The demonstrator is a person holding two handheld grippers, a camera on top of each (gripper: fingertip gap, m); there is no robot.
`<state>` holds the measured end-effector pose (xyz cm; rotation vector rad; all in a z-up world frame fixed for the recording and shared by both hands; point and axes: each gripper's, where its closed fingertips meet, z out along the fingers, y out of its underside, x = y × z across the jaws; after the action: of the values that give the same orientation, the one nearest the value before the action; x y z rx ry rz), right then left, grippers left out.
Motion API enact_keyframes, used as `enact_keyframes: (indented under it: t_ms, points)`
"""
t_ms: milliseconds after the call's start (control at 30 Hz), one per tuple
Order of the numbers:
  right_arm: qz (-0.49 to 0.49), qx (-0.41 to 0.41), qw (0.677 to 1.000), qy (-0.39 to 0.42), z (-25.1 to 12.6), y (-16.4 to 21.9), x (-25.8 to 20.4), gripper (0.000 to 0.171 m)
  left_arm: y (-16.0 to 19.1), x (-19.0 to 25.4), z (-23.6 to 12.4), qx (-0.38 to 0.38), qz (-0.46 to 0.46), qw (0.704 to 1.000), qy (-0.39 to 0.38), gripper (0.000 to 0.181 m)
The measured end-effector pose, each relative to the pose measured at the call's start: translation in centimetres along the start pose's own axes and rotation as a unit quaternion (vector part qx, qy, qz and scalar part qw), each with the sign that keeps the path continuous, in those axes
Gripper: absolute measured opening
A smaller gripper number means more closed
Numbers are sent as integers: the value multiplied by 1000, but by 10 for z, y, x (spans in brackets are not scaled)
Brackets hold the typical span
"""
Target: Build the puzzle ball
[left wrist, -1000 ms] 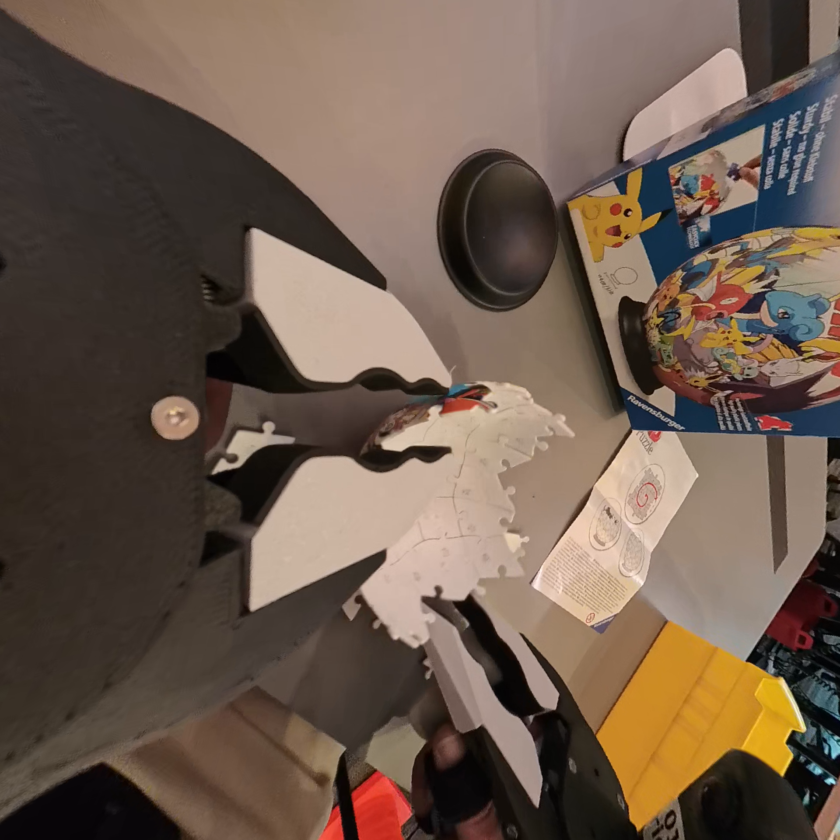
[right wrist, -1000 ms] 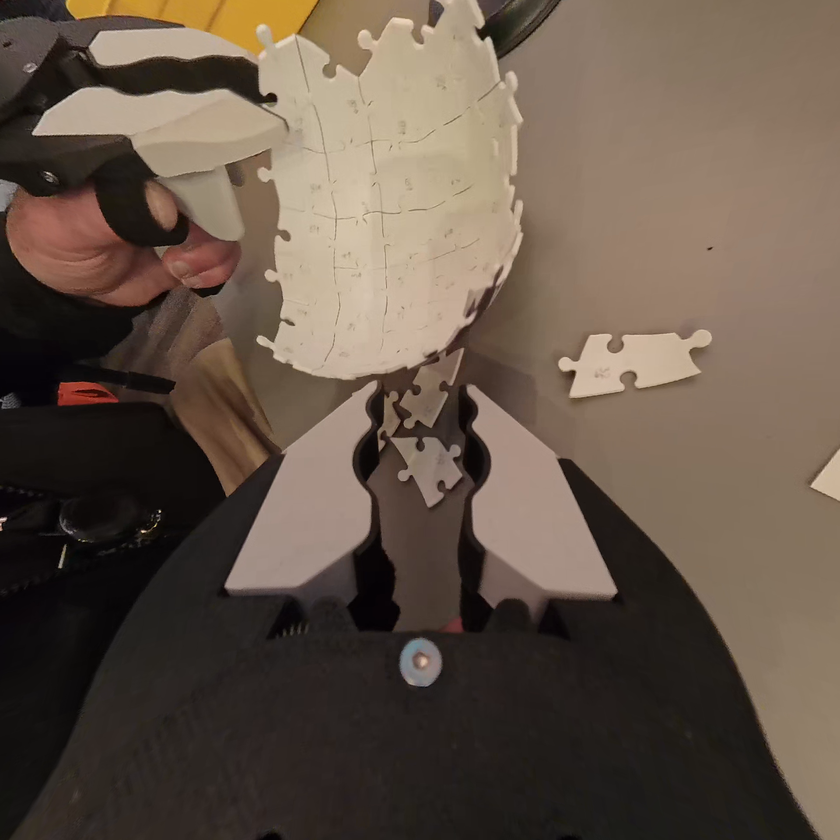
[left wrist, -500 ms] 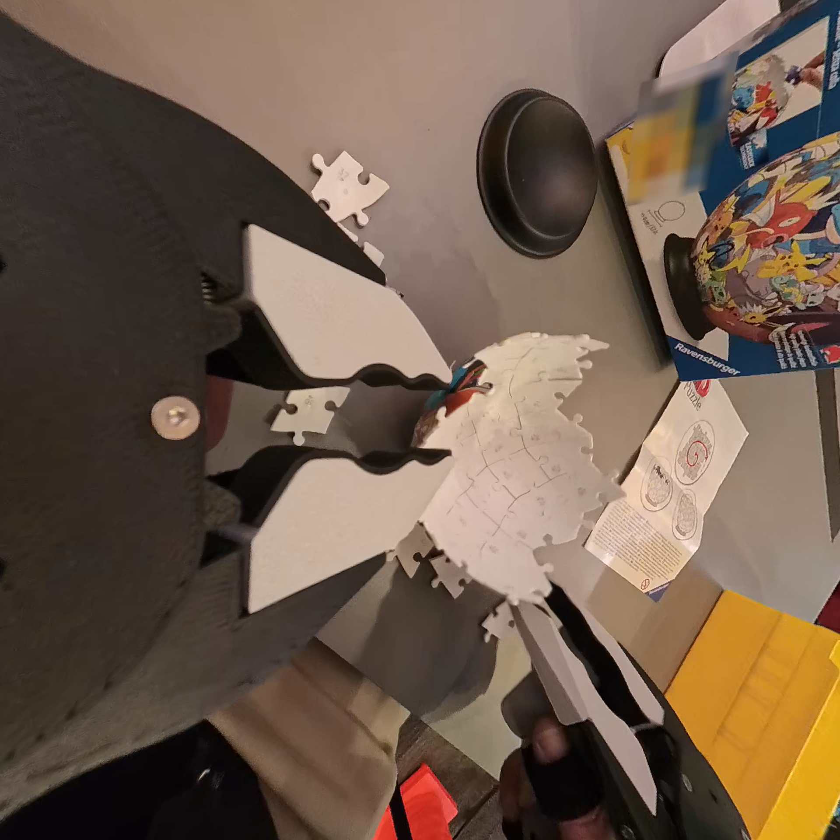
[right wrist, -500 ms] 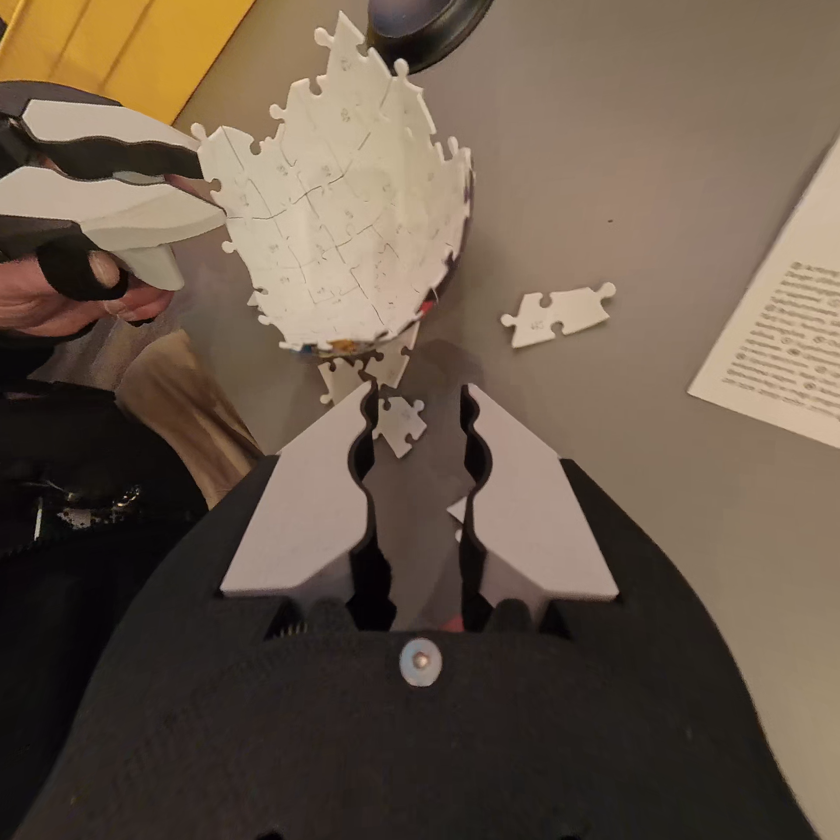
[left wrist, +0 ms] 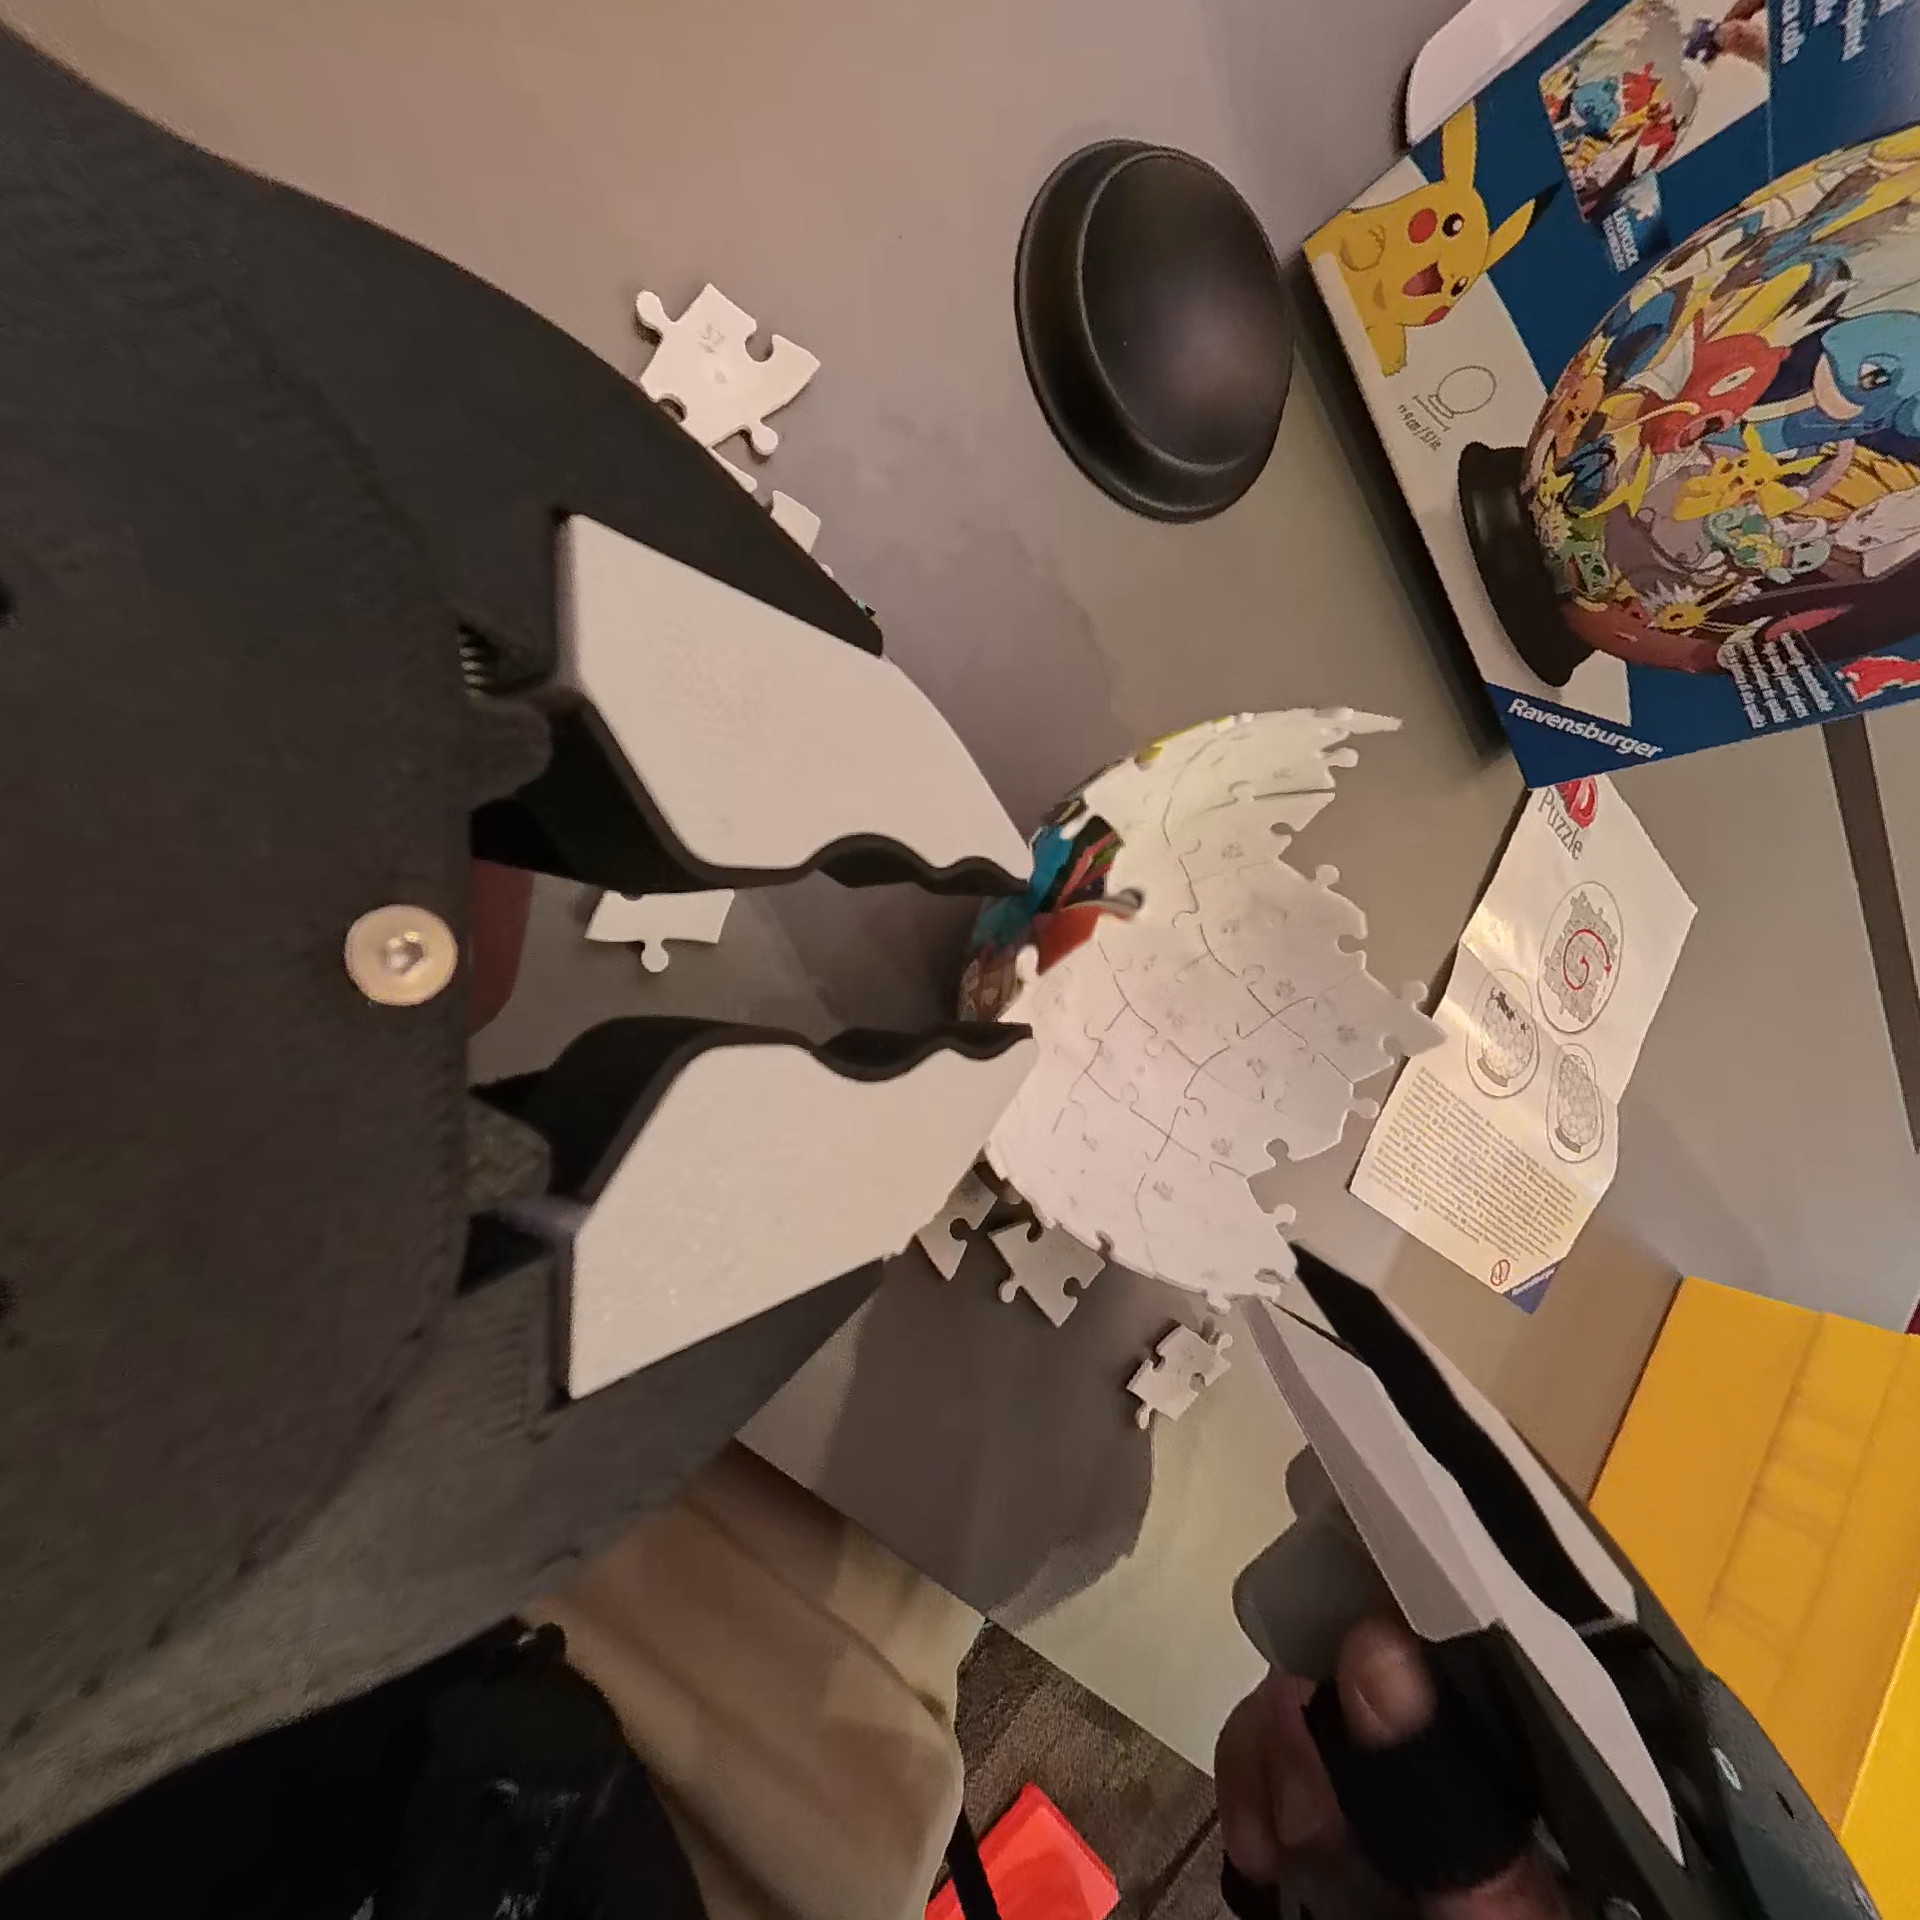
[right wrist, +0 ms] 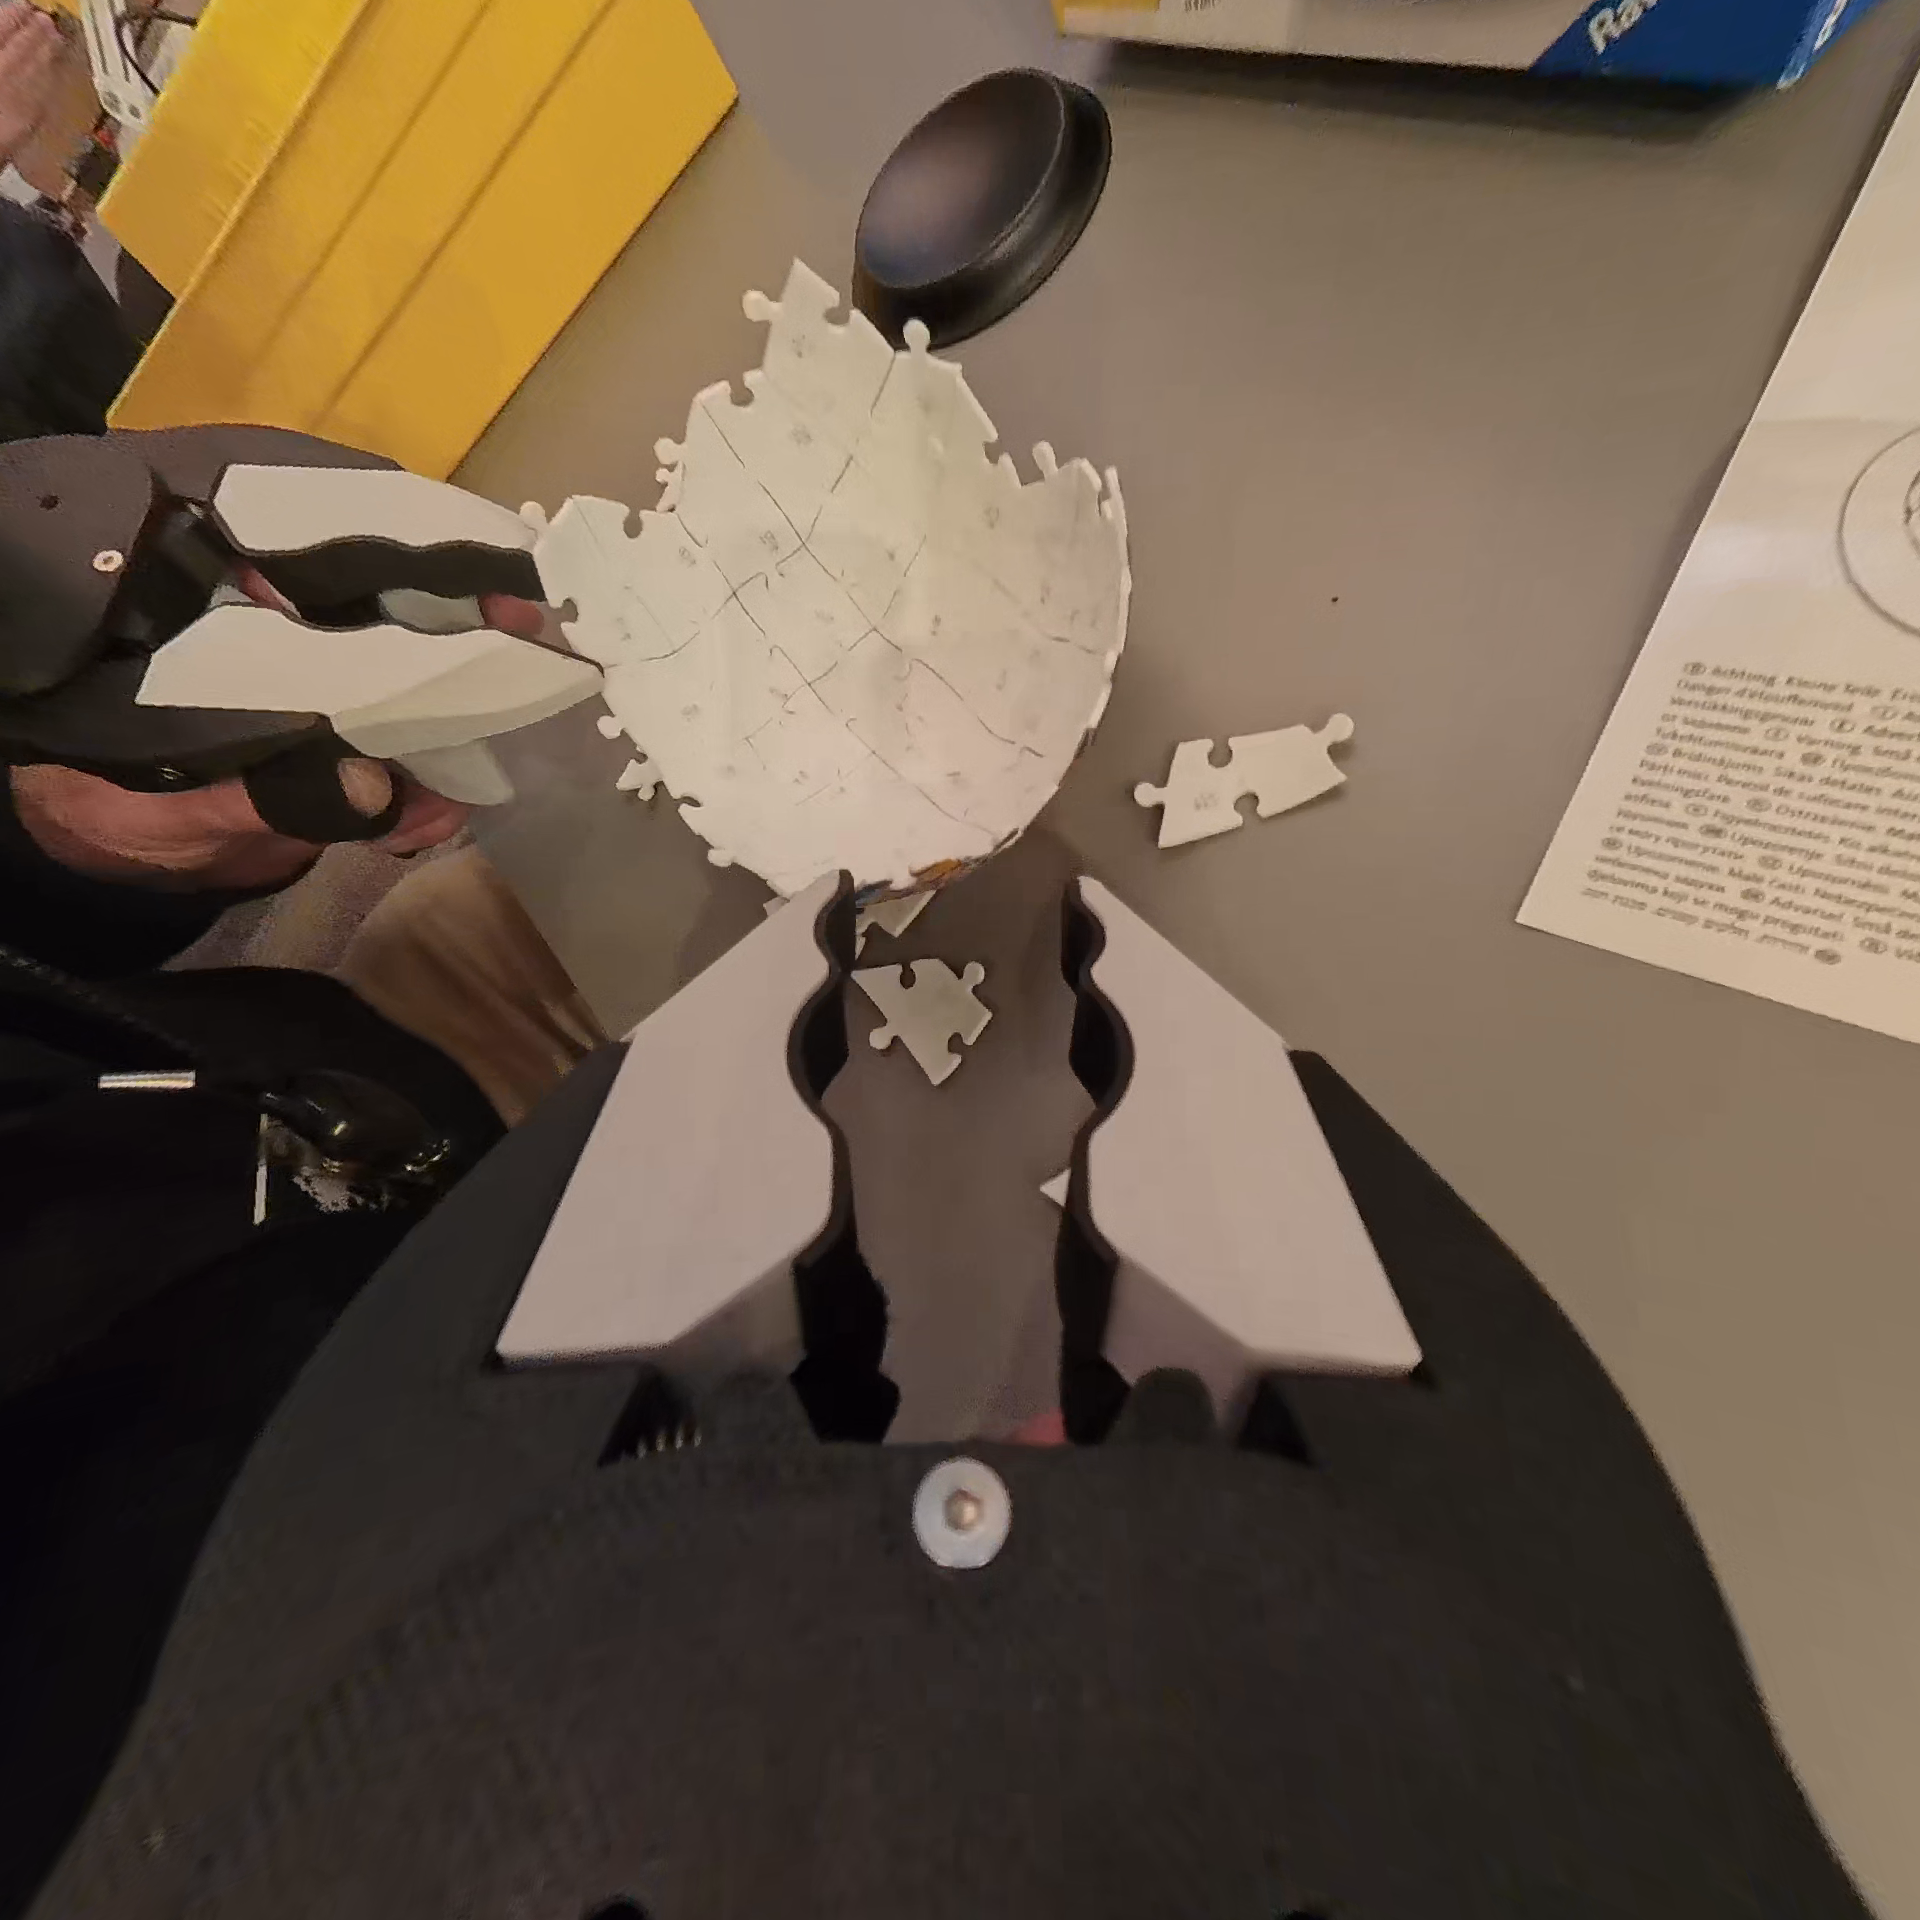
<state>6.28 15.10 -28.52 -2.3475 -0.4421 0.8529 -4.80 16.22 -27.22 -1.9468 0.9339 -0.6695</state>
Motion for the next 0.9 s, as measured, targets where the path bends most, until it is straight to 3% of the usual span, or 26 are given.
enact_keyframes:
  t_ms: [433, 667, 900]
  points:
    - [5, -9, 1000, -4, 9, -2, 11, 37, -6, -9, 0, 16, 6, 1000, 7, 35]
    - [-16, -23, 1000, -8, 19, -3, 12, 37, -16, -16, -1, 35, 70, 997, -13, 44]
    - [-44, -41, 998, -12, 35, -5, 9, 37, -13, -22, 4, 28, 77, 996, -16, 46]
